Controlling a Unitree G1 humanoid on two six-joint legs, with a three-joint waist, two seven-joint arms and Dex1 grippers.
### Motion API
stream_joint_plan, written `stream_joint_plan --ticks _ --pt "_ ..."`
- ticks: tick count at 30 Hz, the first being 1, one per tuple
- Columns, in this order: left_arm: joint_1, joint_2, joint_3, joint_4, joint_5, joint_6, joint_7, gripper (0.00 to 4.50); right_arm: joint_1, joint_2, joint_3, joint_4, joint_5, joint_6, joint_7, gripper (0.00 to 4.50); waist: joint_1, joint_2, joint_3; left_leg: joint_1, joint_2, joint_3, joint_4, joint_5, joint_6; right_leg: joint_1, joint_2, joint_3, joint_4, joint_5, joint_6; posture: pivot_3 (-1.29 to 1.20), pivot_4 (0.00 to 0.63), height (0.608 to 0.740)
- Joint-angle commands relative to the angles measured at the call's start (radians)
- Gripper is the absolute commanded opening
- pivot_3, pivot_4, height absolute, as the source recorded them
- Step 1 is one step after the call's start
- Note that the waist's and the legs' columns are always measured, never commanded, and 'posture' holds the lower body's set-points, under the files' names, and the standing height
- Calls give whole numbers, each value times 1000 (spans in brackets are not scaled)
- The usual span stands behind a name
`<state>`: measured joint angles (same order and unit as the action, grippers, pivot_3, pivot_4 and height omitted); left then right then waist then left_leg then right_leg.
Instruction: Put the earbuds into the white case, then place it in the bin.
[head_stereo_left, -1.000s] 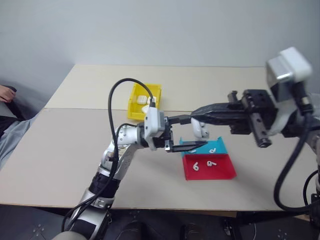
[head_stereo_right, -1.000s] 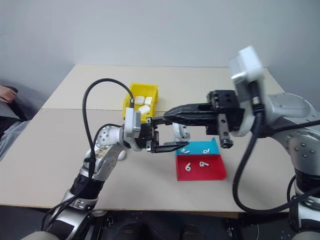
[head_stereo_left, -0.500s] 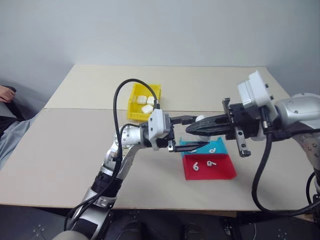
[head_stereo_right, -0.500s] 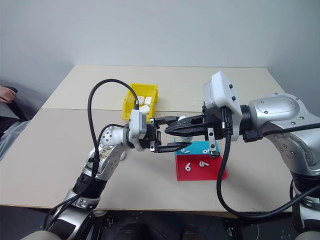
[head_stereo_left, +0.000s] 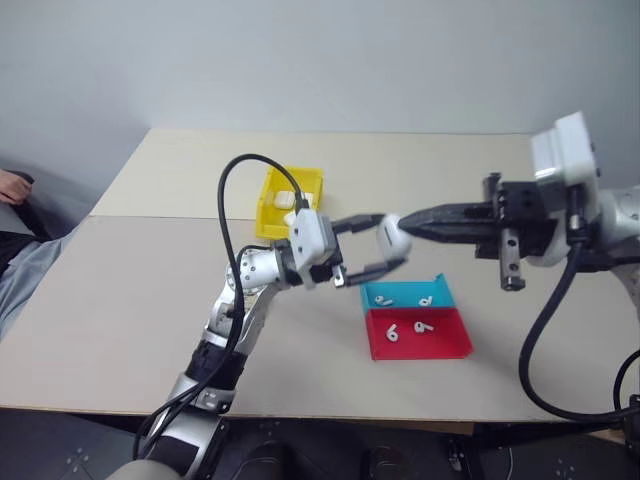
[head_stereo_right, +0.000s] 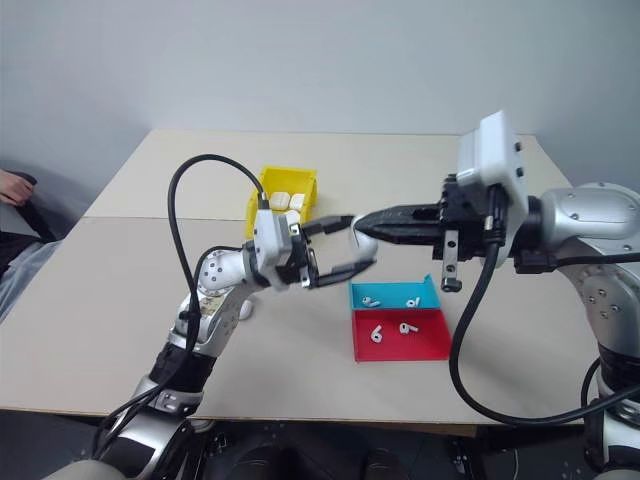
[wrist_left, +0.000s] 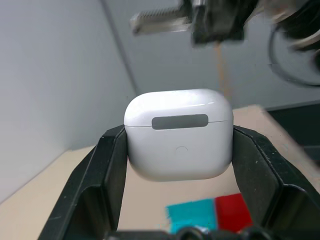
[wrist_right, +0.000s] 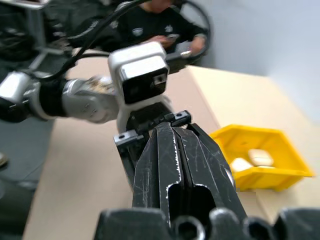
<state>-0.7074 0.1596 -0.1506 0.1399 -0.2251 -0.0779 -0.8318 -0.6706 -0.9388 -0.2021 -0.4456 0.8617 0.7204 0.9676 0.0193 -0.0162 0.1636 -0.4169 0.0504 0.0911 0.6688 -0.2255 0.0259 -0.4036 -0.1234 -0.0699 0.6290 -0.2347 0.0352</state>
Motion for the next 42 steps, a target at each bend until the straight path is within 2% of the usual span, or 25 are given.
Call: stream_joint_plan --ticks 1,3,8,12,17,22,25,27,28,29,33,35,37,40,42 --pt "-175 37 34 165 196 59 269 2805 69 35 -75 -30 33 27 -104 38 4 -1 0 0 0 0 0 0 0 0 0 -1 0 0 0 0 150 740" --pt "-276 50 41 324 289 47 436 2805 141 64 -99 -67 44 36 -160 38 7 -2 1 0 -1 1 0 0 0 0 0 -1 0 0 0 0 150 740" --pt "-431 12 51 624 411 73 771 2805 268 111 -100 -137 42 38 -249 38 7 -2 1 -5 -1 0 0 -1 1 -3 -1 -1 -1 0 2 0 150 740" --pt "-506 -7 61 803 422 78 851 2805 308 123 -84 -155 27 40 -285 38 6 -2 1 -6 -1 4 0 -1 1 -3 -1 -2 -3 1 3 0 150 740" --pt "-554 -25 67 962 418 58 870 2805 331 112 -80 -153 26 56 -310 38 3 -3 1 -6 -1 3 0 -1 1 -3 -1 -2 -3 1 3 0 150 740" --pt "-566 -36 71 1020 417 44 867 4473 343 108 -85 -163 35 62 -326 0 -1 -3 1 -6 -1 3 0 0 1 -3 -1 -2 -3 1 3 0 150 740" --pt "-560 -32 68 1006 415 35 832 4494 349 104 -88 -167 42 66 -331 0 -4 -3 1 -6 -1 3 0 0 1 -3 -1 -2 -2 1 3 0 150 740" --pt "-549 -25 78 966 392 41 762 4494 358 97 -88 -168 35 64 -325 0 -4 -3 1 -6 -1 3 0 0 1 -3 -1 -2 -2 1 3 0 150 740" --pt "-551 -20 96 950 352 81 663 4494 362 94 -88 -168 31 61 -322 0 -4 -3 1 -6 -1 3 0 0 1 -3 -1 -2 -2 1 3 0 150 740" --pt "-545 -16 98 916 345 132 636 4494 371 82 -84 -168 16 54 -311 0 -4 -3 1 -6 -1 4 0 0 1 -3 -1 -2 -2 1 3 0 150 740" --pt "-390 38 157 532 130 325 299 4494 422 32 -86 -166 -73 -36 -219 0 -11 -2 1 -6 -1 4 0 0 0 -4 -1 -2 -2 1 3 0 150 740" --pt "-240 118 140 248 32 377 110 4494 476 -4 -111 -162 -136 -150 -98 0 -21 -2 1 -5 -1 4 -1 3 -6 -4 -1 0 -1 1 3 0 150 740" --pt "-137 209 117 53 -18 450 -3 4494 511 -32 -137 -138 -171 -219 -18 0 -32 -2 1 -5 0 4 -1 5 -8 -5 0 1 0 0 3 0 150 740" --pt "-29 328 122 -130 -94 513 -128 4494 537 -81 -161 -80 -203 -261 69 0 -30 -2 1 -4 0 4 1 5 -9 -4 0 1 0 0 3 0 150 740" --pt "43 405 161 -236 -196 584 -215 4494 579 -123 -188 -38 -239 -319 165 0 -21 -2 1 0 0 4 1 1 -2 0 0 1 1 0 3 0 150 740"
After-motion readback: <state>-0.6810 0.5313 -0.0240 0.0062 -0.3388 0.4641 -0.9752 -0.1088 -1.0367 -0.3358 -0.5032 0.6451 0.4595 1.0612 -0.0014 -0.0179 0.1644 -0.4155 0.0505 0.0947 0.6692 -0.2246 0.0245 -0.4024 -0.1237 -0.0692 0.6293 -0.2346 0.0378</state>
